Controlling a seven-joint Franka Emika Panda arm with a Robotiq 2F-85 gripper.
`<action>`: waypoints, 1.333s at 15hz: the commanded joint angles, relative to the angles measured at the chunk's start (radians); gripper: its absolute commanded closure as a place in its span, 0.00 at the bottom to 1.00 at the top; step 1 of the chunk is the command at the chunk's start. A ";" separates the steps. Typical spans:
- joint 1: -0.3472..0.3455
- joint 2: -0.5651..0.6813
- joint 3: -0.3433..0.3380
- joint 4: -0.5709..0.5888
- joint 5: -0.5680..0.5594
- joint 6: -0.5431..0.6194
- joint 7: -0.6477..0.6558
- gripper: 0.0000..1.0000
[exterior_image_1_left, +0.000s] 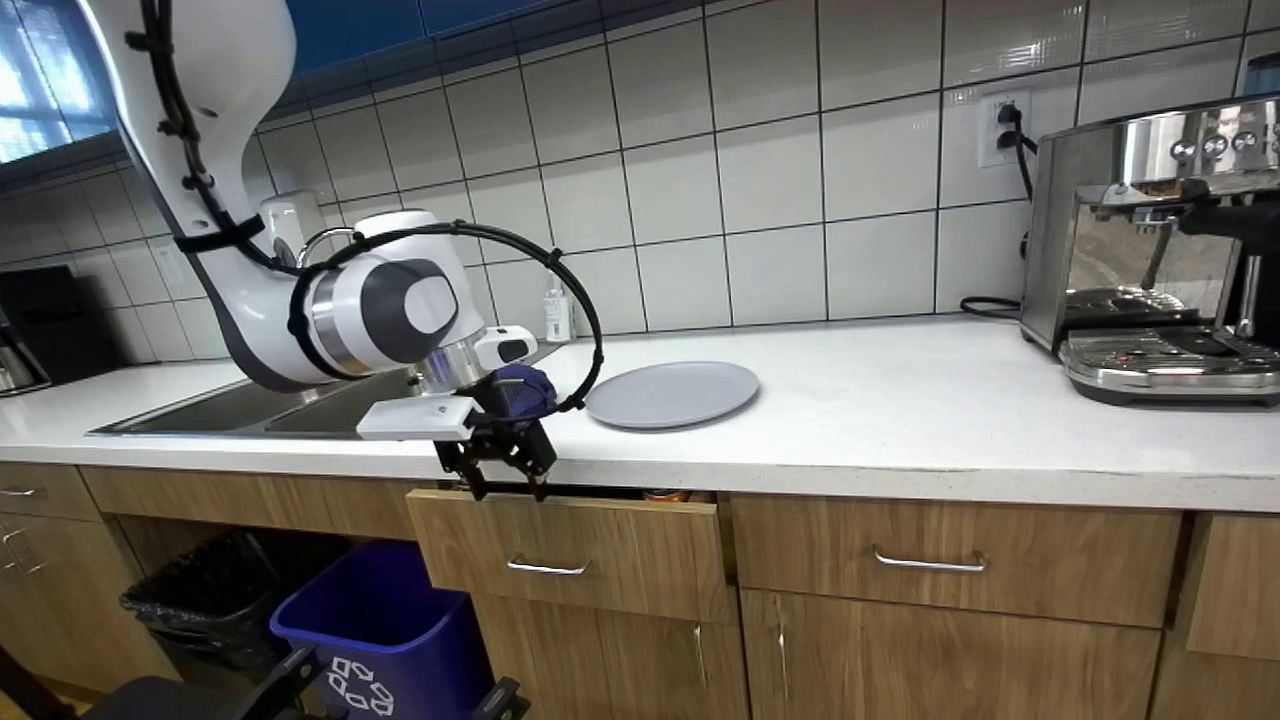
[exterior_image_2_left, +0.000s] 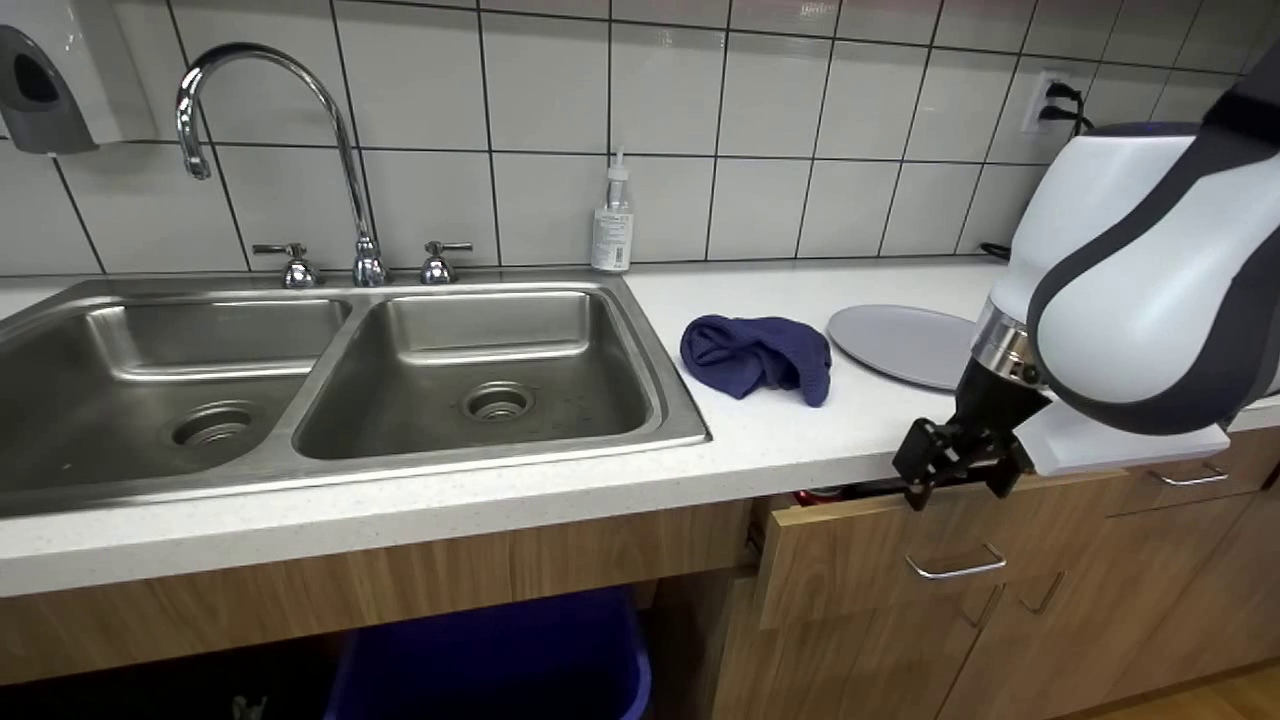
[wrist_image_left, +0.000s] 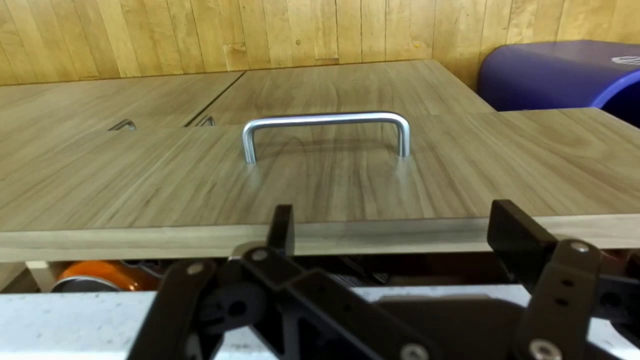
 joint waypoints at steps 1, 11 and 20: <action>-0.118 -0.117 0.107 -0.036 -0.026 -0.062 -0.047 0.00; -0.243 -0.248 0.244 -0.092 -0.011 -0.072 -0.073 0.00; -0.256 -0.248 0.274 -0.097 -0.013 -0.048 -0.049 0.00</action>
